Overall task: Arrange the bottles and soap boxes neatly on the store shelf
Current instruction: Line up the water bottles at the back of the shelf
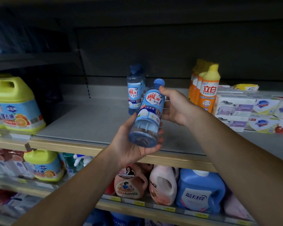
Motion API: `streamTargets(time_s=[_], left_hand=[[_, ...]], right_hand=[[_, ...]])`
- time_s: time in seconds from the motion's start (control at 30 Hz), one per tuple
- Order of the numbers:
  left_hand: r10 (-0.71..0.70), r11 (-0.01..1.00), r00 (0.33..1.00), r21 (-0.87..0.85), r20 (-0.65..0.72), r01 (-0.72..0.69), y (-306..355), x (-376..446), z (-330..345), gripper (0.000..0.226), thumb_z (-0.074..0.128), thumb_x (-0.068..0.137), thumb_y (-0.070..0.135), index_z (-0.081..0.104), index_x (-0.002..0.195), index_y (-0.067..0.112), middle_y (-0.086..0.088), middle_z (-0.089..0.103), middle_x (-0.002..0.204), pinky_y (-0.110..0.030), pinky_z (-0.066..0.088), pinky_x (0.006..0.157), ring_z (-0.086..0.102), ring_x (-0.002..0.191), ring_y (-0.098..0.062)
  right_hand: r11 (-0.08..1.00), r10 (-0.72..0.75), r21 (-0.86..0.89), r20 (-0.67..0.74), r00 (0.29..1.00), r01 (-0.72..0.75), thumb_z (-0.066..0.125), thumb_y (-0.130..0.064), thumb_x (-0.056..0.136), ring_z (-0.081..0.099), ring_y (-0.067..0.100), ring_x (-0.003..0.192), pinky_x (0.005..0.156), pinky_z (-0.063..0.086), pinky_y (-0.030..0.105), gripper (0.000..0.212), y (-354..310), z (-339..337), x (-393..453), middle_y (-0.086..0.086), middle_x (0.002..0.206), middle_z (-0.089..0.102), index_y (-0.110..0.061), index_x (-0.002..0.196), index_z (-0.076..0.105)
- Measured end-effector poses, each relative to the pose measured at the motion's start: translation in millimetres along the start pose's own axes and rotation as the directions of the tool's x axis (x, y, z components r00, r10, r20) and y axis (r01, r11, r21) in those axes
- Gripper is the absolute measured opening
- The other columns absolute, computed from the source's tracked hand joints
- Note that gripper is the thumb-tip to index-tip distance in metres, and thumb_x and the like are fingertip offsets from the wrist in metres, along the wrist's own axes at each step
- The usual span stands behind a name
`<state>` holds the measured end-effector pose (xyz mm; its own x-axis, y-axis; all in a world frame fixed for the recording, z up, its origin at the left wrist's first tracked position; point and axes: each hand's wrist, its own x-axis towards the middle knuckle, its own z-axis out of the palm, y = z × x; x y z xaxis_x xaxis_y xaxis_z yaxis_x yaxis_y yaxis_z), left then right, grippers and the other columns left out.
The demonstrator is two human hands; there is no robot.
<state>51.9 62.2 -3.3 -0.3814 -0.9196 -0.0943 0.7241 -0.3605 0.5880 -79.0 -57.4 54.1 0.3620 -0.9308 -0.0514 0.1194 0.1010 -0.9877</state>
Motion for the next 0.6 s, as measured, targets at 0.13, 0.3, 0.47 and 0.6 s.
streamTargets(time_s=[0.13, 0.3, 0.47, 0.6], left_hand=[[0.204, 0.880, 0.950, 0.469, -0.239, -0.071, 11, 5, -10, 0.047, 0.042, 0.099, 0.045, 0.062, 0.119, 0.007, -0.016, 0.072, 0.104, -0.041, 0.060, 0.070, 0.070, 0.087, -0.029], [0.529, 0.414, 0.833, 0.906, -0.161, -0.088, 22, 5, -25, 0.029, 0.040, 0.103, 0.024, 0.065, 0.110, 0.011, -0.007, 0.072, 0.104, -0.034, 0.058, 0.081, 0.069, 0.093, -0.018], [0.658, -0.105, 0.753, 0.988, -0.017, 0.114, 38, 7, -52, 0.027, 0.049, 0.099, 0.025, 0.064, 0.119, 0.015, 0.002, 0.068, 0.112, -0.009, 0.043, 0.078, 0.060, 0.091, -0.010], [0.620, -0.463, 0.783, 0.828, 0.048, 0.316, 57, -1, -88, 0.038, 0.049, 0.098, 0.035, 0.059, 0.128, 0.016, -0.004, 0.063, 0.127, -0.029, 0.046, 0.094, 0.059, 0.111, -0.022]], right_hand=[[0.984, -0.164, -0.072, -0.026, 0.986, 0.162, 0.061, -0.040, 0.094, 0.075, 0.017, 0.072, 0.057, 0.059, 0.033, 0.022, -2, 0, -1, 0.002, 0.081, 0.076, -0.019, 0.103, 0.061], [0.833, -0.465, -0.336, 0.004, 0.885, 0.439, 0.058, -0.036, 0.096, 0.065, -0.001, 0.091, 0.081, 0.055, 0.029, 0.026, 7, 10, 1, -0.017, 0.101, 0.066, -0.034, 0.121, 0.051], [0.713, -0.530, -0.462, 0.137, 0.837, 0.528, 0.057, -0.026, 0.097, 0.057, -0.023, 0.084, 0.068, 0.047, 0.004, 0.049, 20, 17, 11, -0.034, 0.103, 0.053, -0.038, 0.141, 0.038], [0.750, -0.490, -0.445, 0.124, 0.863, 0.489, 0.054, -0.023, 0.098, 0.053, -0.029, 0.079, 0.059, 0.043, 0.000, 0.053, 31, 18, 20, -0.031, 0.108, 0.051, -0.040, 0.144, 0.033]])
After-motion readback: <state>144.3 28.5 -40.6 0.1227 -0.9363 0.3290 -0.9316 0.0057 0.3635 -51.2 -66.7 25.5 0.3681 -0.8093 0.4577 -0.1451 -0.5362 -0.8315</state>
